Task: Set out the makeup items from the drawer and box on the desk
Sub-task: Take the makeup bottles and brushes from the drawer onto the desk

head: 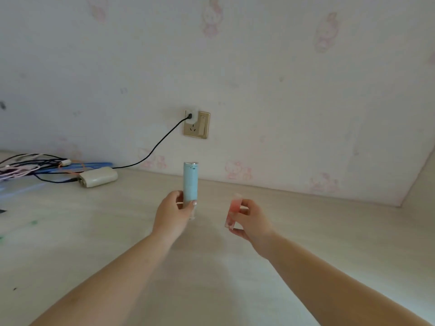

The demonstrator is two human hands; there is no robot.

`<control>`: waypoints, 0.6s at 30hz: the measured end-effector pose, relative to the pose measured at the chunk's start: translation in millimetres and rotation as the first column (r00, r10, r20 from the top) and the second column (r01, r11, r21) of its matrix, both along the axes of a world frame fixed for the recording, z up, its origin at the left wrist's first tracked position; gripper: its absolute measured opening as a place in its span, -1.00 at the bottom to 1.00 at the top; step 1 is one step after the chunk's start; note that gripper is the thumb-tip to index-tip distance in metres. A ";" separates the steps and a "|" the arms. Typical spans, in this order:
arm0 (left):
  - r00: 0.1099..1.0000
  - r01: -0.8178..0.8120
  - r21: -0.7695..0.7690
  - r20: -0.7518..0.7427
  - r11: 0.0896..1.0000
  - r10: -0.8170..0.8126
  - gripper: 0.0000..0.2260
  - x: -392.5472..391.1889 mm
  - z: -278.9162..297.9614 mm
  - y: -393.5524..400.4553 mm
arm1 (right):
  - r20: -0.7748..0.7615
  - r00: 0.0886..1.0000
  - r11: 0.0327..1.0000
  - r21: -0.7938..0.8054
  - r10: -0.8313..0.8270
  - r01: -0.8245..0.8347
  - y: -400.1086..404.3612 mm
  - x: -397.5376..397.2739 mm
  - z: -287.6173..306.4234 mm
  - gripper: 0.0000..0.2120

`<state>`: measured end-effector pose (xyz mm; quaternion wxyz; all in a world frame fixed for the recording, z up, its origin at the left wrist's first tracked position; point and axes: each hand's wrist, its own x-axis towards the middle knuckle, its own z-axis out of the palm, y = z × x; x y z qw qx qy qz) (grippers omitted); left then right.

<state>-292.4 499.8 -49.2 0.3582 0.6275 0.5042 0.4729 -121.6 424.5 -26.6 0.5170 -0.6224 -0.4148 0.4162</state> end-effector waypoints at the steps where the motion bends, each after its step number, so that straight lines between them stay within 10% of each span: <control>1: 1.000 -0.011 -0.005 0.024 1.000 0.011 -0.82 -2.8 -5.5 8.0 | 0.006 1.000 1.000 0.005 0.001 -0.001 11.0 -2.7 -5.3 -0.70; 18: 0.999 -0.007 0.044 0.038 0.999 0.006 -0.79 -3.3 -35.2 115.9 | 0.333 0.941 0.987 0.122 0.062 -0.108 158.1 -16.5 -43.7 -0.71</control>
